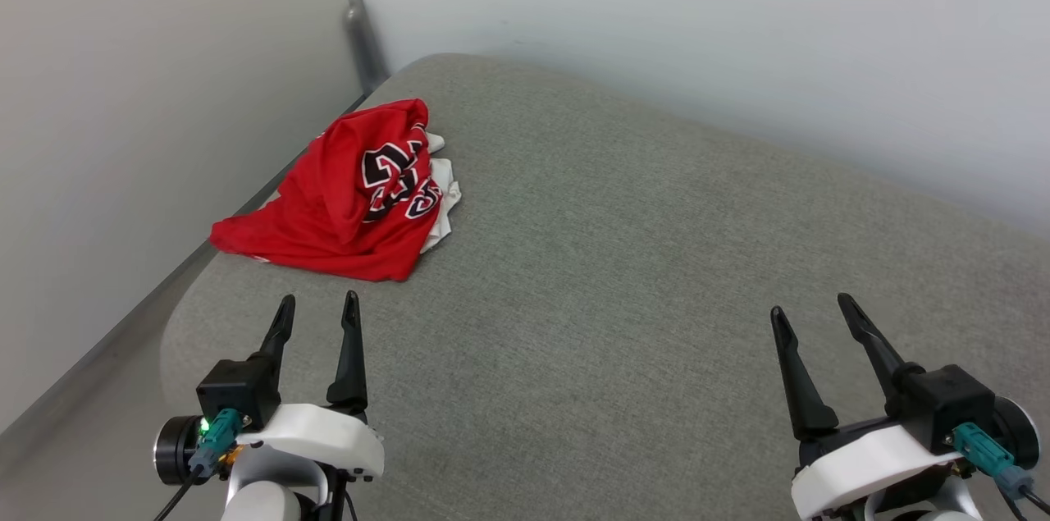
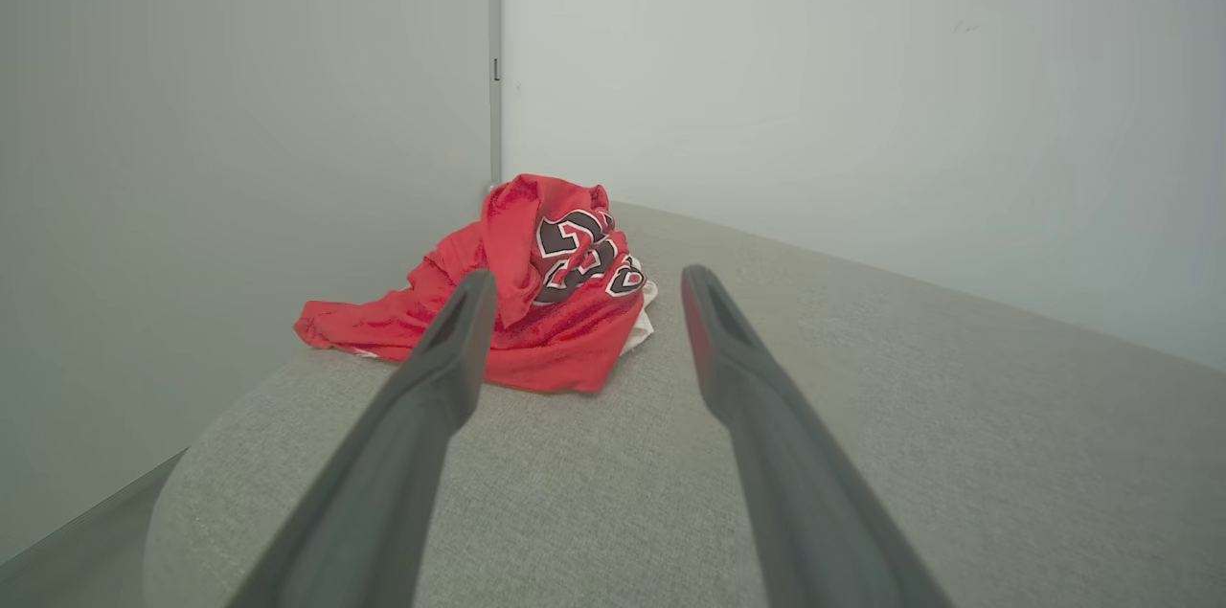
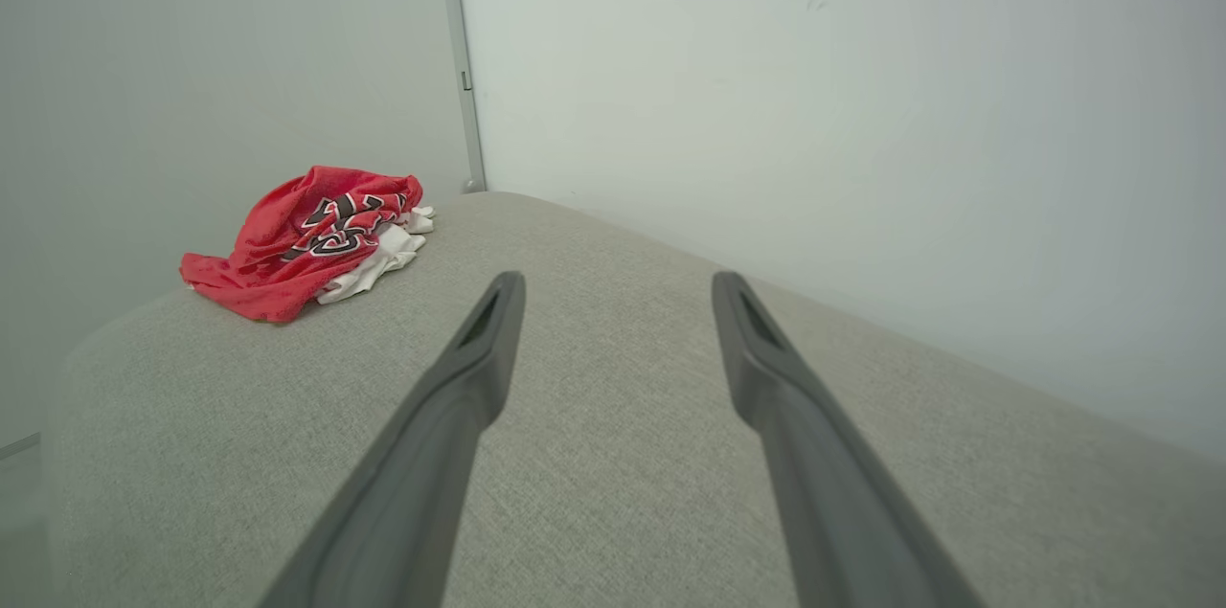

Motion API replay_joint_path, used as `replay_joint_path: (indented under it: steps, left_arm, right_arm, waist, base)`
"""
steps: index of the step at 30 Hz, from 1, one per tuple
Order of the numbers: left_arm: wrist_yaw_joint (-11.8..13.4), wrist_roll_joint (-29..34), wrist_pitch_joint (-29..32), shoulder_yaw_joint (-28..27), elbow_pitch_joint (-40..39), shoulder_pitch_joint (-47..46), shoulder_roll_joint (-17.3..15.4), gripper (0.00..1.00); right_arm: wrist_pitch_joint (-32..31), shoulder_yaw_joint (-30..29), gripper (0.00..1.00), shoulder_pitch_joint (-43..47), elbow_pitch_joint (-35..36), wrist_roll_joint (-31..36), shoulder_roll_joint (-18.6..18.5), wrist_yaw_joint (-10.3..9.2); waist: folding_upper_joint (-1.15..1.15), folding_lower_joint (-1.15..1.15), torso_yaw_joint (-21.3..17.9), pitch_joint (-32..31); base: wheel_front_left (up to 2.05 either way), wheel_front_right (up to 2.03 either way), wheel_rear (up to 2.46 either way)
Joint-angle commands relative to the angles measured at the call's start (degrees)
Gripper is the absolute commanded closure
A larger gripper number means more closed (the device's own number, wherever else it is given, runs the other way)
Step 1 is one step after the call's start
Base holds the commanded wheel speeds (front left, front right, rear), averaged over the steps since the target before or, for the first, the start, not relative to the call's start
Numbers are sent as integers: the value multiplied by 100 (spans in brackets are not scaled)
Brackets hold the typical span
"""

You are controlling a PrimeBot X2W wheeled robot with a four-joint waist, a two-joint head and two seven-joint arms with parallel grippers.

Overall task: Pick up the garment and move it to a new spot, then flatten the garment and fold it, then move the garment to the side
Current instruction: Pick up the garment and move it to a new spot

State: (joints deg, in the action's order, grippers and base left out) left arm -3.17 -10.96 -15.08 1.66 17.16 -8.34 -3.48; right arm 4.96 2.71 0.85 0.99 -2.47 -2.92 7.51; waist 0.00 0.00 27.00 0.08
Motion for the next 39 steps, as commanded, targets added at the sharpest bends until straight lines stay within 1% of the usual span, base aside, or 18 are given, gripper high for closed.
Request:
replay_joint_path:
  steps: [1,6,11,13,16,20,22,26,28,32,35,37,39]
  left_arm:
    - [-15,-26,-13,-13,6,-43,-13,0]
    - [-34,-7,-14,-44,64,-146,-8,0]
    - [-77,20,-14,-33,165,-336,-73,0]
    - [-125,-6,9,3,246,-503,-97,0]
    - [-197,-104,150,-4,391,-911,-228,0]
    - [-289,-259,540,-9,584,-1618,-442,0]
    - [-326,-391,881,-23,680,-2007,-572,0]
    - [-391,-698,1644,-46,895,-2769,-975,0]
    - [-417,-975,2257,-41,1126,-3075,-1171,0]
    - [-429,-1459,3514,-17,1543,-3662,-1743,0]
    - [-433,-1817,4240,-2,1825,-3953,-2118,0]
    - [-427,-1976,4597,-37,2038,-4072,-2327,0]
    - [-428,-2083,4819,-93,2241,-4148,-2466,0]
  right_arm:
    - [-14,-2,0,-16,37,-30,6,-4]
    - [-41,-16,0,10,86,-41,6,-4]
    - [-67,10,0,-24,121,-10,6,-4]
    - [-87,18,0,-68,143,2,6,-4]
    - [-165,46,0,-164,206,70,6,-4]
    - [-279,88,0,-333,321,224,6,-4]
    - [-347,114,0,-461,404,312,6,-4]
    - [-444,176,0,-721,534,445,6,-4]
    - [-469,196,0,-865,599,506,5,-4]
    - [-482,251,0,-1158,666,588,2,-4]
    - [-484,228,0,-1359,700,642,-9,-4]
    - [-495,253,0,-1467,670,629,-16,-4]
    - [-474,257,0,-1594,659,651,-30,-4]
  waist:
    - [0,0,135,-5]
    - [0,0,253,-1]
    - [0,0,237,46]
    - [0,0,190,114]
    - [0,0,72,313]
    - [0,0,-152,651]
    - [0,0,-301,896]
    - [0,0,-628,1401]
    - [0,0,-797,1686]
    - [0,0,-1113,2256]
    - [0,0,-1277,2680]
    - [0,0,-1372,2908]
    - [0,0,-1457,3103]
  base:
    - [0,0,0]
    - [0,0,0]
    - [0,0,0]
    - [0,0,0]
    - [0,0,0]
    - [0,0,0]
    - [0,0,0]
    - [0,0,0]
    - [0,0,0]
    - [0,0,0]
    - [0,0,0]
    - [0,0,0]
    - [0,0,0]
